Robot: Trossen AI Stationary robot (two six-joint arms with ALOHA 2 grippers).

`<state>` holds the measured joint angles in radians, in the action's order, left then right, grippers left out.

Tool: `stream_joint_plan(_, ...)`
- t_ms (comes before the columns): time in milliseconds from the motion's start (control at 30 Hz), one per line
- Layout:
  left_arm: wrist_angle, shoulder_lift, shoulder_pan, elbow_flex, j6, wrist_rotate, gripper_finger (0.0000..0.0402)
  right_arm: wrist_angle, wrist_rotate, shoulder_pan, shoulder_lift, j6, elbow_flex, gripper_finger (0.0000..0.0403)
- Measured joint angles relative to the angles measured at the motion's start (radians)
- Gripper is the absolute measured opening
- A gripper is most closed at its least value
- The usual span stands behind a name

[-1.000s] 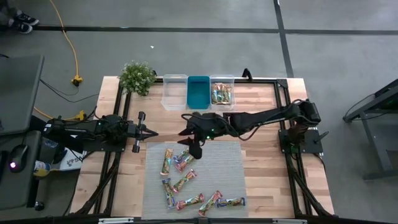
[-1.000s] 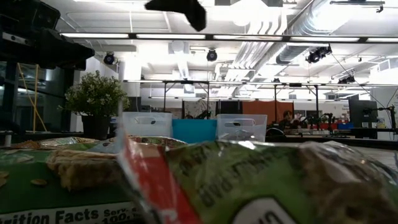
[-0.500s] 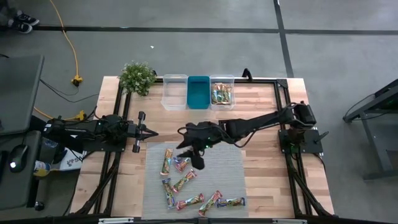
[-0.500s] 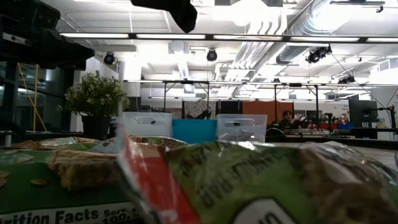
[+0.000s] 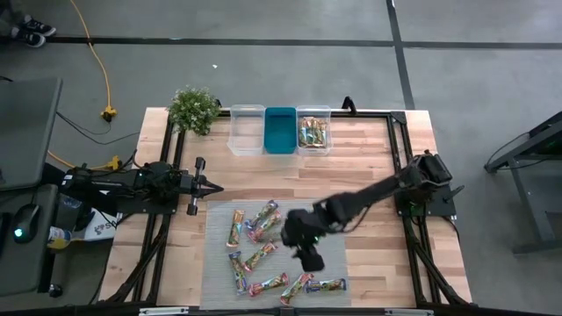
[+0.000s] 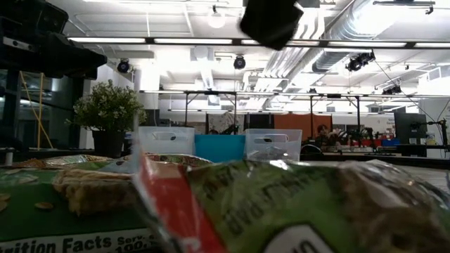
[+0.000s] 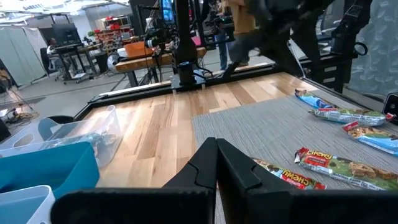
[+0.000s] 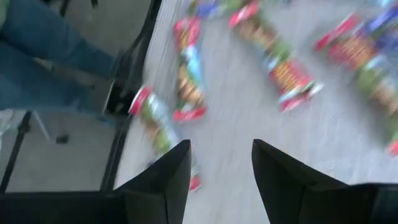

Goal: Pick and place Granola Bars by type
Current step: Put the blue granola bar into the blue bin

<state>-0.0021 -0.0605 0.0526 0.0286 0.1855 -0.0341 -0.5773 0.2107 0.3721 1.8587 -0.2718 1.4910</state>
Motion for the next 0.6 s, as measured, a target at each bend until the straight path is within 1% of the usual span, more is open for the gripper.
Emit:
stream_joint_plan(200, 0.000, 0.000, 0.000, 0.000, 0.000, 0.000, 0.0001, -0.087, -0.023, 0.135, 0.000, -0.207, 0.000, 0.0154)
stream_joint_plan(400, 0.000, 0.000, 0.000, 0.000, 0.000, 0.000, 0.0001, -0.139, -0.082, 0.269, 0.000, -0.394, 0.000, 0.0154)
stream_joint_plan(600, 0.000, 0.000, 0.000, 0.000, 0.000, 0.000, 0.0001, -0.144, -0.110, 0.341, 0.002, -0.536, 0.000, 0.0155)
